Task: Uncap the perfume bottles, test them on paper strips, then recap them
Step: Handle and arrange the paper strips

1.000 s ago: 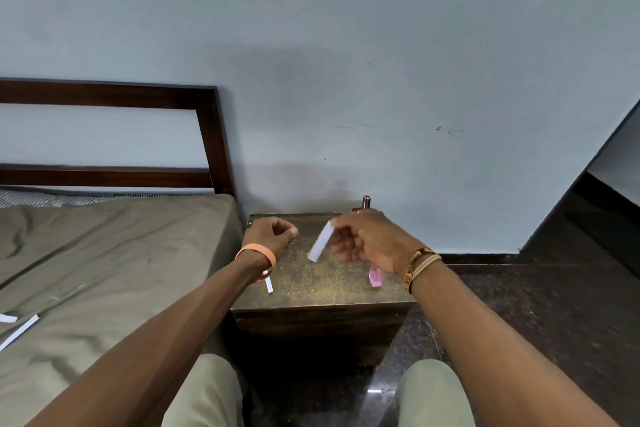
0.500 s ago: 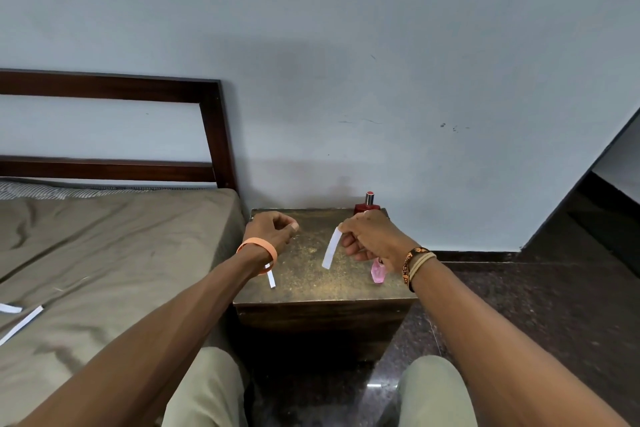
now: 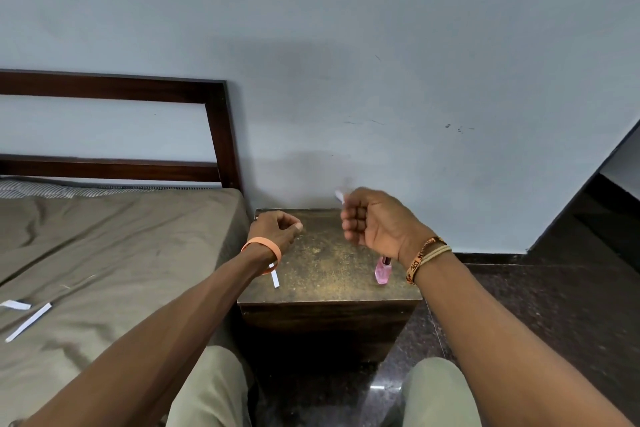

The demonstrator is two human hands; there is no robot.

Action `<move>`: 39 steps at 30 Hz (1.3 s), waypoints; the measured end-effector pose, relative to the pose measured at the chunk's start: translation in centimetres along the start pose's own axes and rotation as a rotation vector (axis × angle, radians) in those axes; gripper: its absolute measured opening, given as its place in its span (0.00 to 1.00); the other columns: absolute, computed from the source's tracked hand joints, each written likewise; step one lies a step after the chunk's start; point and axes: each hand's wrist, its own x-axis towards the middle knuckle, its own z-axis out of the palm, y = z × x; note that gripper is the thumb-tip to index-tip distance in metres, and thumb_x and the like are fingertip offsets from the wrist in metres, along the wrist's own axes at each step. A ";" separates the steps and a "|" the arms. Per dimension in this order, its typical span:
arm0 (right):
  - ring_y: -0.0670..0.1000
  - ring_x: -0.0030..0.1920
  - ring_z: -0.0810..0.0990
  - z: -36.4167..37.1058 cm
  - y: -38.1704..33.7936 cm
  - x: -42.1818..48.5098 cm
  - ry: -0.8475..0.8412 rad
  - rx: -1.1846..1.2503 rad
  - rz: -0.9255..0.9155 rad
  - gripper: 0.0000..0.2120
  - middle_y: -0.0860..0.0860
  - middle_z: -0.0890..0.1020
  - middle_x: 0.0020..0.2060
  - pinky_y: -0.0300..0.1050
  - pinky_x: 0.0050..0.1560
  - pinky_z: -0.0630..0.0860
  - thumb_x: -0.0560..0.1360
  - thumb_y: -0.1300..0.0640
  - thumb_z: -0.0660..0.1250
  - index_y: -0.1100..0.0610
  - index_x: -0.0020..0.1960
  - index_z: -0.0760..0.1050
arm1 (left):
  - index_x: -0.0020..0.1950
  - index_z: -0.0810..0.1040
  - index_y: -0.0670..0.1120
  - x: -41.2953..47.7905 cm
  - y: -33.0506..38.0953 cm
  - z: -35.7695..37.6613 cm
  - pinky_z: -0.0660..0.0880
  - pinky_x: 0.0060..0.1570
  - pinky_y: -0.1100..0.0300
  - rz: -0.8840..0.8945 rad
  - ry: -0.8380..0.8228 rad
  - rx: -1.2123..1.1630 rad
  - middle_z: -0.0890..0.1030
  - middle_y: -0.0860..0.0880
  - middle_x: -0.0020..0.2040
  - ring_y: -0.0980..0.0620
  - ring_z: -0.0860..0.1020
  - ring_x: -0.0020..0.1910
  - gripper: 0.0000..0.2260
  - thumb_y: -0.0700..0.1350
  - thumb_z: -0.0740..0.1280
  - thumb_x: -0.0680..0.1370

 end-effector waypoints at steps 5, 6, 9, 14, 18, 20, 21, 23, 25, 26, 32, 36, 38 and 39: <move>0.50 0.33 0.76 0.0 1.1 -0.1 0.009 -0.291 -0.017 0.08 0.54 0.80 0.35 0.43 0.36 0.74 0.77 0.59 0.66 0.62 0.46 0.80 | 0.43 0.81 0.48 0.4 0.0 -0.2 0.81 0.48 0.50 0.010 0.013 -0.006 0.83 0.49 0.38 0.48 0.82 0.40 0.01 0.43 0.71 0.75; 0.50 0.33 0.77 -0.1 0.5 -0.5 -0.077 -0.041 -0.009 0.07 0.54 0.80 0.35 0.43 0.36 0.75 0.77 0.59 0.67 0.62 0.45 0.80 | 0.44 0.82 0.47 0.5 0.0 -0.1 0.81 0.48 0.50 0.007 0.012 -0.005 0.83 0.49 0.38 0.48 0.82 0.40 0.01 0.43 0.71 0.75; 0.50 0.31 0.75 -0.4 0.4 0.1 -0.010 -0.167 0.022 0.07 0.54 0.79 0.33 0.42 0.33 0.73 0.77 0.59 0.66 0.61 0.42 0.79 | 0.42 0.81 0.49 0.3 0.0 0.0 0.81 0.49 0.50 0.004 0.004 -0.002 0.83 0.48 0.39 0.48 0.82 0.41 0.02 0.44 0.71 0.75; 0.51 0.33 0.77 0.0 1.0 -0.2 -0.057 -0.333 -0.002 0.07 0.54 0.81 0.34 0.43 0.37 0.75 0.77 0.59 0.67 0.61 0.46 0.81 | 0.40 0.79 0.51 0.4 0.0 0.2 0.81 0.48 0.50 0.001 0.003 -0.009 0.83 0.49 0.38 0.48 0.82 0.40 0.05 0.42 0.71 0.75; 0.49 0.29 0.75 -0.1 0.6 0.3 -0.034 -0.221 -0.007 0.09 0.53 0.79 0.32 0.41 0.32 0.74 0.77 0.59 0.66 0.61 0.40 0.79 | 0.40 0.79 0.51 0.4 -0.2 0.3 0.81 0.48 0.49 -0.014 0.006 -0.027 0.83 0.49 0.38 0.48 0.82 0.40 0.05 0.43 0.71 0.75; 0.49 0.30 0.73 0.3 1.7 0.4 0.087 -0.870 0.012 0.11 0.52 0.77 0.33 0.40 0.32 0.70 0.77 0.58 0.64 0.62 0.40 0.79 | 0.42 0.80 0.49 0.3 -0.4 0.3 0.81 0.48 0.49 -0.016 0.005 -0.025 0.83 0.48 0.39 0.49 0.82 0.40 0.02 0.43 0.71 0.75; 0.50 0.32 0.73 0.3 2.4 0.5 0.086 -0.961 0.010 0.11 0.53 0.77 0.34 0.42 0.34 0.70 0.77 0.58 0.64 0.63 0.42 0.80 | 0.44 0.81 0.48 0.4 -0.4 0.3 0.81 0.49 0.49 -0.013 0.006 -0.024 0.83 0.48 0.39 0.49 0.82 0.40 0.01 0.43 0.71 0.75; 0.50 0.33 0.75 0.2 2.6 0.2 0.036 -0.624 0.025 0.08 0.54 0.79 0.34 0.43 0.36 0.73 0.77 0.59 0.66 0.63 0.46 0.81 | 0.43 0.81 0.48 0.5 -0.3 0.2 0.81 0.49 0.49 -0.008 0.005 -0.031 0.83 0.49 0.39 0.48 0.82 0.41 0.01 0.44 0.71 0.75; 0.50 0.32 0.77 0.0 1.5 -0.1 -0.042 -0.141 0.001 0.07 0.54 0.80 0.34 0.43 0.36 0.75 0.77 0.59 0.67 0.63 0.46 0.81 | 0.41 0.80 0.50 0.6 -0.3 0.0 0.81 0.48 0.49 -0.011 0.007 -0.032 0.83 0.49 0.37 0.49 0.82 0.39 0.04 0.43 0.72 0.75; 0.50 0.32 0.77 -0.1 0.9 0.0 -0.082 0.017 0.000 0.06 0.54 0.80 0.34 0.43 0.35 0.76 0.76 0.59 0.67 0.62 0.45 0.81 | 0.40 0.80 0.51 0.7 -0.4 -0.1 0.81 0.48 0.49 -0.010 0.009 -0.019 0.83 0.49 0.37 0.49 0.82 0.39 0.05 0.43 0.72 0.74; 0.49 0.32 0.72 1.0 0.8 0.1 0.164 -0.619 -0.020 0.07 0.53 0.77 0.33 0.42 0.34 0.71 0.76 0.59 0.66 0.60 0.43 0.79 | 0.44 0.81 0.48 0.7 -0.8 0.1 0.81 0.49 0.49 -0.019 0.019 -0.029 0.83 0.49 0.39 0.49 0.82 0.40 0.01 0.43 0.71 0.75; 0.48 0.30 0.70 0.5 1.3 0.3 0.164 -0.386 -0.010 0.07 0.53 0.75 0.31 0.42 0.33 0.70 0.76 0.61 0.66 0.64 0.49 0.80 | 0.43 0.80 0.48 0.6 -0.4 0.3 0.81 0.48 0.49 -0.015 0.014 -0.056 0.83 0.48 0.39 0.48 0.82 0.40 0.02 0.42 0.71 0.75; 0.48 0.30 0.71 0.5 1.4 0.3 0.148 -0.447 -0.001 0.08 0.52 0.76 0.31 0.41 0.33 0.71 0.76 0.60 0.66 0.64 0.50 0.80 | 0.43 0.80 0.49 0.7 -0.4 0.1 0.82 0.48 0.49 -0.013 0.019 -0.042 0.83 0.48 0.39 0.48 0.82 0.40 0.02 0.43 0.71 0.75; 0.48 0.30 0.73 0.7 1.3 0.0 0.136 -0.447 0.000 0.08 0.53 0.77 0.31 0.41 0.34 0.71 0.76 0.60 0.66 0.64 0.49 0.80 | 0.43 0.80 0.49 0.8 -0.5 0.0 0.82 0.47 0.50 -0.013 0.022 -0.037 0.83 0.48 0.39 0.49 0.82 0.40 0.02 0.43 0.71 0.75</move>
